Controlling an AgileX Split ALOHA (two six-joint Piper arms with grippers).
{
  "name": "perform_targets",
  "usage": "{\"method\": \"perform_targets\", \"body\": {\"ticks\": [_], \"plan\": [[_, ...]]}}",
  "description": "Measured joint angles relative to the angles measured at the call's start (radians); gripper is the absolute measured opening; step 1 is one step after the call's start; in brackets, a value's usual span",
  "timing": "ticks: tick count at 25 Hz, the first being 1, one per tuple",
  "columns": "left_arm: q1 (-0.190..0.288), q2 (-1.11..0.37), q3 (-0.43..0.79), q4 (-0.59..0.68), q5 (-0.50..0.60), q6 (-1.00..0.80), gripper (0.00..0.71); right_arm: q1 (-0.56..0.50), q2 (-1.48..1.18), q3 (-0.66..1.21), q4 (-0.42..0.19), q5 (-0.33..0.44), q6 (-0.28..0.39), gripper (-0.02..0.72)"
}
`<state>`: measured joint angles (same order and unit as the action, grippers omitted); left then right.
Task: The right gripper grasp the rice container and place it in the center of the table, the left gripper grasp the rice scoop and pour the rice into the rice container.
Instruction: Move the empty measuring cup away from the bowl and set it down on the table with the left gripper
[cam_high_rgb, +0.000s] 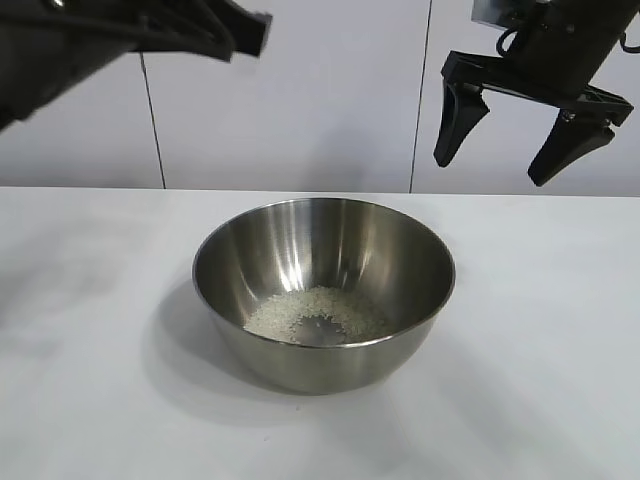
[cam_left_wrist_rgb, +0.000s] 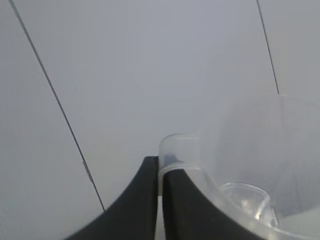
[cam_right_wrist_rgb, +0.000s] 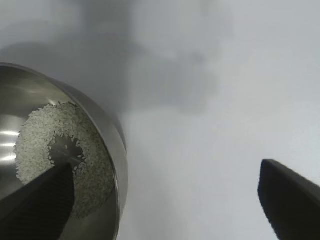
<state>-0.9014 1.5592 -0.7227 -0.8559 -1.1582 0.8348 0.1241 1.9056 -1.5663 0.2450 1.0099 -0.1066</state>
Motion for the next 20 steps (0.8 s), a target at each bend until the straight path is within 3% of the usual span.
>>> {"method": "perform_targets", "body": {"ticks": [5, 8, 10, 14, 20], "plan": [[0.0, -0.07, 0.131, -0.028, 0.0, -0.097, 0.012, 0.0, 0.0, 0.0, 0.001, -0.003, 0.001, 0.694], [0.028, -0.072, 0.224, -0.037, 0.005, -0.215, 0.012, 0.0, 0.0, 0.0, 0.001, -0.007, 0.001, 0.694], [0.073, -0.072, 0.279, -0.012, 0.007, -0.318, 0.012, 0.0, 0.0, 0.0, 0.002, -0.007, 0.001, 0.694], [0.216, -0.072, 0.371, 0.165, 0.013, -0.483, 0.012, 0.0, 0.0, 0.0, 0.004, -0.008, 0.001, 0.694], [0.403, -0.015, 0.397, 0.463, 0.108, -0.527, 0.012, 0.0, 0.0, 0.0, 0.016, -0.015, 0.001, 0.694]]}}
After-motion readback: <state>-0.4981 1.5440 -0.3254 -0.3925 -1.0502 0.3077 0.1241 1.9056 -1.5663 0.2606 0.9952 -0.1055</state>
